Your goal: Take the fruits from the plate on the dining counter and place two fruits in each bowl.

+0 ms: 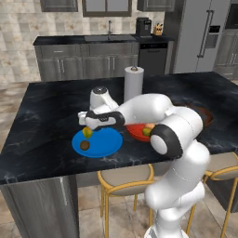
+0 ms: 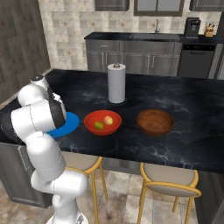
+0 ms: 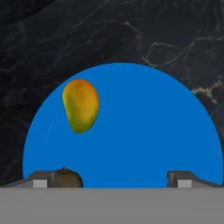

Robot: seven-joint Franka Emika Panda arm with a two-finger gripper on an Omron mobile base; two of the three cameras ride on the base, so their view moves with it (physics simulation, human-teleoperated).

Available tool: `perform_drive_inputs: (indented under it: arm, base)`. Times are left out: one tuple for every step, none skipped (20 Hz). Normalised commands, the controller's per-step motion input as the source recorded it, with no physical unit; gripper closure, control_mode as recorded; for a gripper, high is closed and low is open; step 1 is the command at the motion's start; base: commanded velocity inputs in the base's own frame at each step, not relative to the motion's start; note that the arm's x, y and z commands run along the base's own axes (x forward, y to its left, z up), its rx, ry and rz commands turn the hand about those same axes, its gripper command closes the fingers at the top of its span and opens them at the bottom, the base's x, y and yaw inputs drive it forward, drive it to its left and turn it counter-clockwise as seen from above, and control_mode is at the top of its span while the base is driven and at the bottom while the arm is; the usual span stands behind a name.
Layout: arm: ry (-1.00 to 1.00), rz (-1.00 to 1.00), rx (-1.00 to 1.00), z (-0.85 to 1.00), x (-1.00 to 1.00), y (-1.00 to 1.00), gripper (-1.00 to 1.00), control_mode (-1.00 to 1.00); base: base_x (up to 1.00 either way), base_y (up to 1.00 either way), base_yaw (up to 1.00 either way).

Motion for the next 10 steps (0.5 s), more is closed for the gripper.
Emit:
perform_drive_inputs:
  arm:
    - [0.03, 0.00, 0.00, 0.00, 0.11, 0.28, -1.00, -1.00]
    - [0.06, 0.00, 0.00, 0.00, 0.09, 0.00, -1.00, -1.00]
    - [0.06, 0.00, 0.00, -0.09, 0.11, 0.00, -1.00, -1.00]
    - [0.07, 0.00, 0.00, -0.34, 0.07, 0.11, -1.00, -1.00]
    - [0.05, 0.00, 0.00, -0.38, 0.10, 0.00, -1.00, -1.00]
    - [0.00, 0.00, 0.00, -0.56, 0.19, 0.00, -1.00, -1.00]
    - [0.02, 0.00, 0.00, -0.44, 0.37, 0.00, -1.00, -1.00]
    - [0.02, 0.00, 0.00, -0.53, 0.44, 0.06, -1.00, -1.00]
    - [0.02, 0.00, 0.00, -0.64, 0.39, 0.11, -1.00, -1.00]
    - [0.00, 0.00, 0.00, -0.70, 0.43, 0.16, -1.00, -1.00]
  base:
    - [0.00, 0.00, 0.00]
    - [0.00, 0.00, 0.00]
    - [0.00, 0.00, 0.00]
    - [0.00, 0.00, 0.00]
    - [0.00, 0.00, 0.00]
    - [0.00, 0.00, 0.00]
    - [0.00, 0.00, 0.00]
    - [0.00, 0.00, 0.00]
    - [0.00, 0.00, 0.00]
    - [0.00, 0.00, 0.00]
